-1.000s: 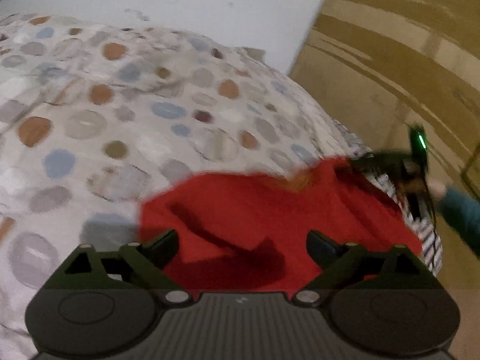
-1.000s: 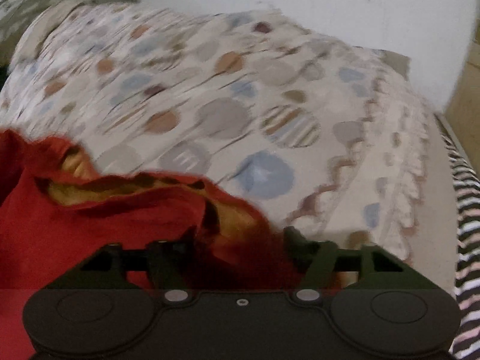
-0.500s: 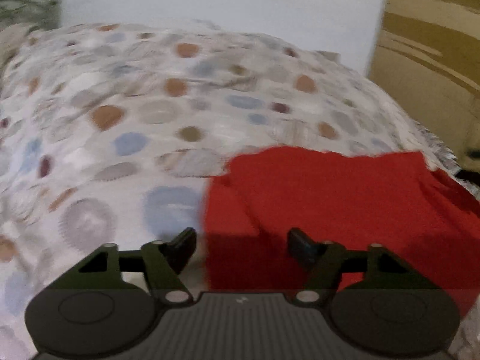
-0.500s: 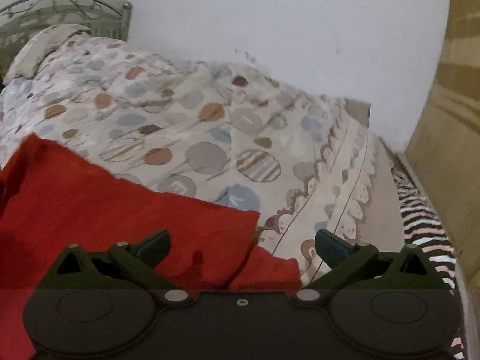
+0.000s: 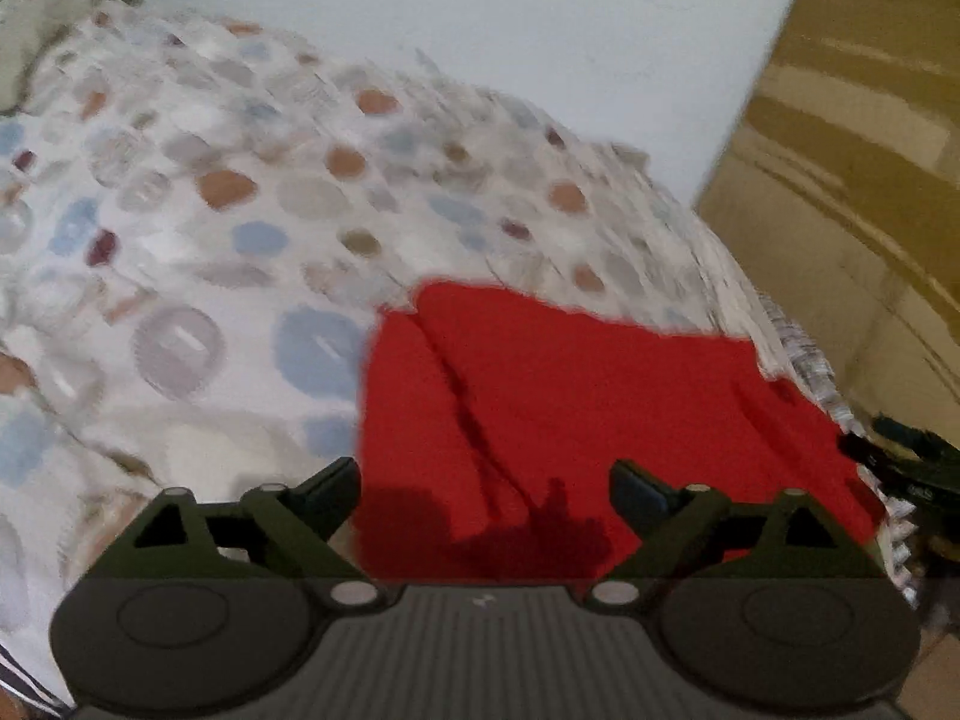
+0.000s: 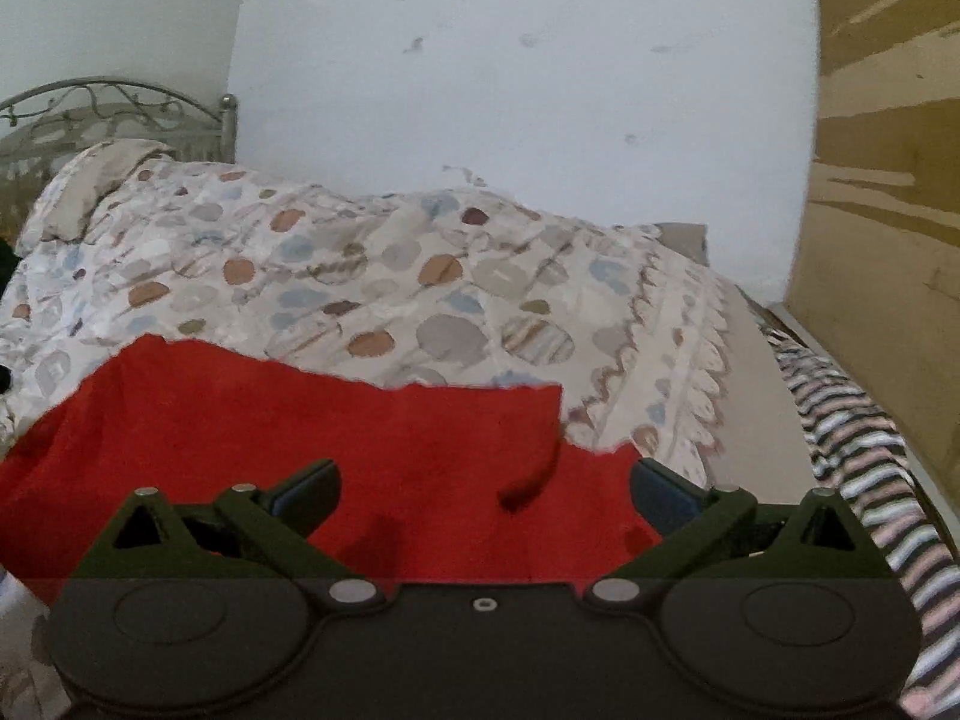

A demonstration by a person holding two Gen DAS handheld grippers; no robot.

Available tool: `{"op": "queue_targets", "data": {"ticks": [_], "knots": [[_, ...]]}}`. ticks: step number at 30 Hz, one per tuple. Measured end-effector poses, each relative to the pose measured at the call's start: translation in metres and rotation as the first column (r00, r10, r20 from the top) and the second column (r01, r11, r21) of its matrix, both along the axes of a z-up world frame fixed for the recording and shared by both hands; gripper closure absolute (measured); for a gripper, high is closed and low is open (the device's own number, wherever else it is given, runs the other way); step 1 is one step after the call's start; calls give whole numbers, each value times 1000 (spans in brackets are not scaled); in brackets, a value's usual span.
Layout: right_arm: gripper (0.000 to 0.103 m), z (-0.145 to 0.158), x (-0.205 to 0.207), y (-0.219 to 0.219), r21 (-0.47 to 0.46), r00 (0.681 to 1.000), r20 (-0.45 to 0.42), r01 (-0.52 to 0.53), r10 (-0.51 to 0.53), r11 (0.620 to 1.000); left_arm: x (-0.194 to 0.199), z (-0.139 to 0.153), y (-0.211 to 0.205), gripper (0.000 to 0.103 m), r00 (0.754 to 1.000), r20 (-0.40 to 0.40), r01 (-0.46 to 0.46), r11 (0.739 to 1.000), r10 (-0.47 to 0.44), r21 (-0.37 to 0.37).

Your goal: Fold small clothes

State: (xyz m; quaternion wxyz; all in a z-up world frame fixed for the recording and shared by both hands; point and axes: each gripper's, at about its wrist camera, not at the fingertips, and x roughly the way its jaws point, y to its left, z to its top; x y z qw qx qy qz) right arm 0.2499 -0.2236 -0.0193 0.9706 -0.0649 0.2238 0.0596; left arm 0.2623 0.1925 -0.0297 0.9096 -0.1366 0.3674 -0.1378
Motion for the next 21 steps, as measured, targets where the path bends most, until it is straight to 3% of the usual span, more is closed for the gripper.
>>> {"op": "queue_targets", "data": {"ticks": [2,4,5,7,10,17,20,21], "knots": [[1,-10,-5,-2,2,998,-2,64,-64,998,3,-7,-14,20,997,-56,50,998,-48,35],[1,-18,-9,-7,8,993,-10,122,-122,993,6,-12,-25,51,992,-99,85,992,-76,89],[1,-22,-9,-11,18,990,-13,140,-139,990,5,-16,-28,58,991,-112,88,991,-77,101],[1,-28,-12,-16,23,984,-16,177,-176,984,4,-18,-27,85,989,-122,88,993,-78,78],[1,-38,-17,-21,-13,977,-11,212,-212,977,-1,-17,-28,92,992,-110,65,994,-56,89],[1,-58,-32,-23,-58,968,24,250,-249,966,-6,-29,-17,91,990,-141,-5,1000,6,8],[1,-55,-35,-24,-43,965,41,262,-260,964,-12,-25,-13,63,990,-134,-50,998,46,-26],[1,-52,-38,-22,-44,963,61,265,-262,963,-15,-22,-13,45,991,-124,-61,998,57,-29]]}}
